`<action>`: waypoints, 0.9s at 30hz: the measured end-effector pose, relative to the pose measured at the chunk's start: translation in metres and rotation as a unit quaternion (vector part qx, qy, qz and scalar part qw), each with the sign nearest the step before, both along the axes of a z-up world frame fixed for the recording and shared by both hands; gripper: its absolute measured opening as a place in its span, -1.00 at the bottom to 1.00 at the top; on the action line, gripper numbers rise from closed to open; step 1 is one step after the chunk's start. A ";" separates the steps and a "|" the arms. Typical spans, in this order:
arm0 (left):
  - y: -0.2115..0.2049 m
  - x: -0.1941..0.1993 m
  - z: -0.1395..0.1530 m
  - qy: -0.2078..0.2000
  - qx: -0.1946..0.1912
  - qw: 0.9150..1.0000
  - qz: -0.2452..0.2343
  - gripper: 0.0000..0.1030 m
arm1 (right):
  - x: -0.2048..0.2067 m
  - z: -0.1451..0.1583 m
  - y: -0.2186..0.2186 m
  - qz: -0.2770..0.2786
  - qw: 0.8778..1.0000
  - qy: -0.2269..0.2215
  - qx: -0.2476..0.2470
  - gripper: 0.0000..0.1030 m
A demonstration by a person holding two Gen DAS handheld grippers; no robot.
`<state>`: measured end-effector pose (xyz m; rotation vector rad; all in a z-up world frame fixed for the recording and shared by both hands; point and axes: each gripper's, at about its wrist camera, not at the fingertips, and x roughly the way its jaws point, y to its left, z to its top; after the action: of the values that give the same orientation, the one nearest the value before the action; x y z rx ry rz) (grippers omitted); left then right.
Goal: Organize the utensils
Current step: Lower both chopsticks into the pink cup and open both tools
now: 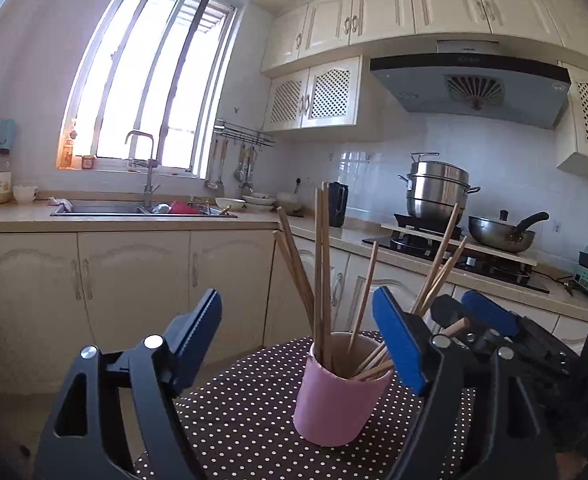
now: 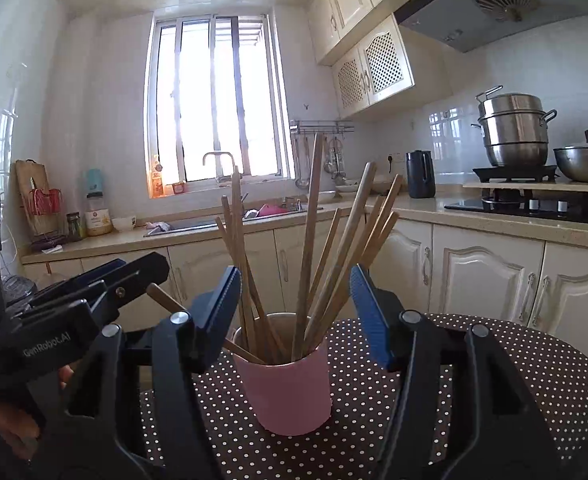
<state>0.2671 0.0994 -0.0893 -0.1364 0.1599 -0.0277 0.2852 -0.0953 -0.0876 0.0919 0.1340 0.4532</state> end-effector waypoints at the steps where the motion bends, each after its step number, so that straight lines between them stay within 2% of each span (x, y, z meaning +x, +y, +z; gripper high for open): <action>1: 0.000 -0.003 0.002 0.003 0.003 1.000 0.001 0.51 | -0.005 0.003 -0.002 -0.003 1.000 -0.002 -0.001 0.11; 8: -0.007 -0.044 0.020 0.001 0.017 1.000 0.015 0.59 | -0.054 0.027 -0.021 -0.041 0.999 -0.016 0.003 0.14; 12: -0.014 -0.074 0.032 -0.001 0.022 1.000 0.009 0.61 | -0.094 0.041 -0.026 -0.061 0.998 -0.031 -0.011 0.26; 14: -0.019 -0.089 0.037 -0.004 0.026 1.000 0.006 0.63 | -0.112 0.046 -0.027 -0.069 0.997 -0.032 -0.019 0.40; 16: -0.023 -0.104 0.042 -0.002 0.027 1.000 0.002 0.63 | -0.132 0.052 -0.029 -0.081 0.996 -0.036 -0.020 0.42; 22: -0.035 -0.159 0.060 -0.021 0.056 0.998 -0.003 0.73 | -0.185 0.061 -0.036 -0.107 0.993 -0.040 -0.020 0.63; 25: -0.035 -0.183 0.068 -0.022 0.050 0.998 0.000 0.77 | -0.207 0.063 -0.038 -0.122 0.991 -0.038 -0.024 0.79; 27: -0.035 -0.201 0.073 -0.027 0.042 0.999 0.011 0.78 | -0.222 0.064 -0.042 -0.123 0.992 -0.037 -0.016 0.79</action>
<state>0.0662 0.0643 -0.0167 -0.0535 0.1044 -0.0026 0.0628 -0.1377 -0.0238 0.0590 0.0559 0.2081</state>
